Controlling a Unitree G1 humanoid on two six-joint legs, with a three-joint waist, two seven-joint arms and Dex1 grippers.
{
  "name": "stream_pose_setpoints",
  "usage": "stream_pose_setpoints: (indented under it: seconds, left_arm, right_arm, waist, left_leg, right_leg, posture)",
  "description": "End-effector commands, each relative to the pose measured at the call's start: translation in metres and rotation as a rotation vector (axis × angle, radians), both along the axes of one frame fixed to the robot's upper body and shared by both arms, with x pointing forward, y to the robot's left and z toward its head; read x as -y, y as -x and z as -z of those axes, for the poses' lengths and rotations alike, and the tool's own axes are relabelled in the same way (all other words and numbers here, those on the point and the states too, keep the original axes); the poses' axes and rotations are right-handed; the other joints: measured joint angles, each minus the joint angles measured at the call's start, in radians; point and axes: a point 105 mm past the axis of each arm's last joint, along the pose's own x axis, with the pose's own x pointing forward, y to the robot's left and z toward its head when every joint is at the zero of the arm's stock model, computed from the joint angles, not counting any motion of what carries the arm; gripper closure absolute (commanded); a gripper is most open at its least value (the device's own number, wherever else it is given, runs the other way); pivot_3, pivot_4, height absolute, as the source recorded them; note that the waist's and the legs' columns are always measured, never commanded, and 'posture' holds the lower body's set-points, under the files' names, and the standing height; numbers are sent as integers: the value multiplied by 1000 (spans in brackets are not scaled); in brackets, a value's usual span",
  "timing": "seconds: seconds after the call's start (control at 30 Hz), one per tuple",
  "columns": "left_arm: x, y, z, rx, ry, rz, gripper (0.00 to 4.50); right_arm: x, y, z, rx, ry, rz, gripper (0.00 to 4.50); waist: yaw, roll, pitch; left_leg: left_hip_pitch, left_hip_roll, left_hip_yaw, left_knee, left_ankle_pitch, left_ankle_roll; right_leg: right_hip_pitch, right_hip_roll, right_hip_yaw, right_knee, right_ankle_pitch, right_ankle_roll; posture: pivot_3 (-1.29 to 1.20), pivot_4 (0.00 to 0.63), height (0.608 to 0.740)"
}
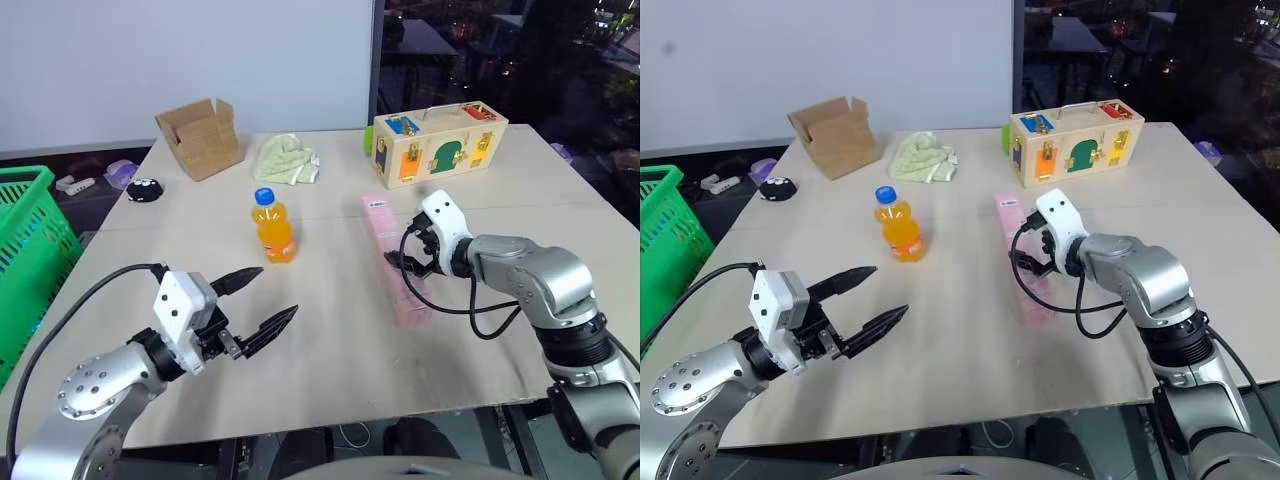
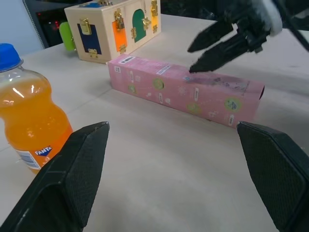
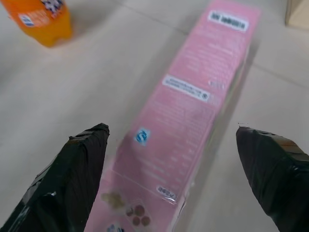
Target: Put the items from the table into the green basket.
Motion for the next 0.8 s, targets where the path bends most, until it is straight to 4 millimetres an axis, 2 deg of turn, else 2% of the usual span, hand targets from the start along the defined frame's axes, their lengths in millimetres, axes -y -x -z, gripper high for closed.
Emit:
stream_pose_setpoints:
  seconds: [0.03,0.17,0.27,0.43,0.47,0.5,0.57,0.7,0.8]
  left_arm:
    - [5,2,-5,38,-12,16,93]
    - [4,2,-2,36,-14,18,93]
    - [2,3,0,32,-12,15,93]
    - [-1,5,2,26,8,-7,93]
    - [-1,5,3,21,14,-13,0]
    - [-1,4,3,16,22,-18,0]
    - [1,4,4,-16,71,-32,0]
    - [6,0,0,-109,205,-69,0]
    - [13,-2,-5,-173,309,-53,0]
  right_arm:
    - [-4,-11,0,-11,5,65,0]
    - [-19,-5,12,-106,-13,47,0]
    - [-7,-8,30,-121,99,91,0]
    - [0,-2,45,-178,121,77,0]
    - [1,-1,48,-178,133,68,537]
    - [2,0,50,-176,144,58,755]
    - [3,2,54,-170,157,41,1535]
    - [8,1,46,-96,149,-5,2781]
    - [15,3,30,-92,16,-3,2781]
  waist:
    - [1,0,0]
    - [3,0,0]
    - [0,0,0]
    - [4,1,0]
    - [5,0,-1]
    - [5,0,-1]
    - [4,-2,-3]
    - [7,-3,-4]
    - [10,-8,-7]
  left_leg:
    - [0,0,0,0,0,0]
    - [-2,0,-1,0,0,0]
    - [-1,0,0,0,0,0]
    - [-1,0,-1,0,0,0]
    - [-1,0,-1,0,0,0]
    - [-1,0,-1,0,0,0]
    - [0,0,-1,0,0,0]
    - [1,0,-1,0,0,0]
    - [0,0,-2,0,0,0]
  right_leg:
    - [0,0,0,0,0,0]
    - [0,-1,-1,0,0,0]
    - [-1,-1,0,0,0,0]
    - [-1,-1,-1,0,0,0]
    - [-1,-1,-2,-1,0,0]
    - [-1,-1,-2,-1,0,0]
    - [0,-1,-2,-1,0,0]
    - [2,-2,-2,-1,0,0]
    - [2,-3,-3,-2,0,1]
  posture:
    - [129,0,740]
    - [129,0,740]
    - [138,0,740]
    - [149,0,740]
    - [149,0,740]
    - [149,0,740]
    - [155,0,740]
    - [152,0,740]
    - [129,0,740]
